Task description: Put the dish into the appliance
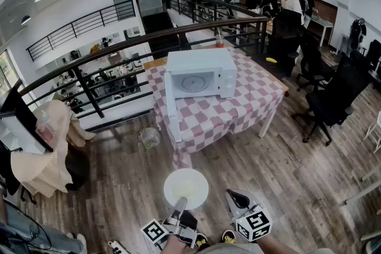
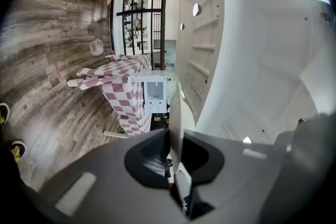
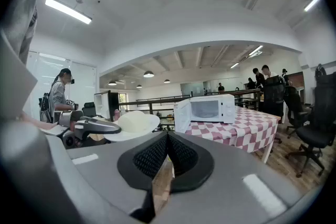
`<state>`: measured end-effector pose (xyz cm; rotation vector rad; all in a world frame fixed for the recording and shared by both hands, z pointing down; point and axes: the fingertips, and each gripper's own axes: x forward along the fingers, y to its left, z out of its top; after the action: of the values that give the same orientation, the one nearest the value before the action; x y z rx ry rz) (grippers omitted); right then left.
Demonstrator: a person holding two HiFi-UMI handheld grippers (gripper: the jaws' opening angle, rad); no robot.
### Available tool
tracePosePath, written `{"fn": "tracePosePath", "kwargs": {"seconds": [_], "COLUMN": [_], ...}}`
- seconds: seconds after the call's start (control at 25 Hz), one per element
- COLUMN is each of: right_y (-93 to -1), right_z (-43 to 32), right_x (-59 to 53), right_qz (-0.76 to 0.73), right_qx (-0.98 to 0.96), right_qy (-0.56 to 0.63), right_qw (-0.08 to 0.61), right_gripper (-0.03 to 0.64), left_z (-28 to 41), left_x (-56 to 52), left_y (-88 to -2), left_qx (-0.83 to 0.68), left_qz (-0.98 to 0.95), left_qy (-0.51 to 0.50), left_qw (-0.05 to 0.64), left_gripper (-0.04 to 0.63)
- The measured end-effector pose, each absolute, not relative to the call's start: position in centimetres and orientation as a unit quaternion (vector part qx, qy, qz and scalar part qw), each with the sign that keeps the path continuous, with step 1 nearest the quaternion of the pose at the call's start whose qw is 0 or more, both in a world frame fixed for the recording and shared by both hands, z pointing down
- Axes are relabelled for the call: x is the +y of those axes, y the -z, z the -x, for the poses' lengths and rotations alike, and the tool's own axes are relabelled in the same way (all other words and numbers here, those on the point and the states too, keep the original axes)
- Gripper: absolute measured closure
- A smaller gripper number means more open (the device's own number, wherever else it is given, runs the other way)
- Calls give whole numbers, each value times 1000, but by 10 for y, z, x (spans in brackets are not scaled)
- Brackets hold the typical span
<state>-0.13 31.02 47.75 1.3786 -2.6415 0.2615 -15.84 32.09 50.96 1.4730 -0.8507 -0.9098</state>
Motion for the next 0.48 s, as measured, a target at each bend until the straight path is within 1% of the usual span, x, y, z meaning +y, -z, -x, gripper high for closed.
{"fn": "tracePosePath", "kwargs": {"seconds": [0.48], "right_y": [-482], "right_z": [31], "right_x": [322], "right_qz": [-469], "right_qx": [-875], "right_qy": [-81], "right_qw": [86], "right_gripper": [618], "left_z": [178], "left_x": [328], "left_y": [-512], "left_qx": [-348], "left_qz": [-632], "left_qy": [375], "left_qw": [583], "left_gripper": [568]}}
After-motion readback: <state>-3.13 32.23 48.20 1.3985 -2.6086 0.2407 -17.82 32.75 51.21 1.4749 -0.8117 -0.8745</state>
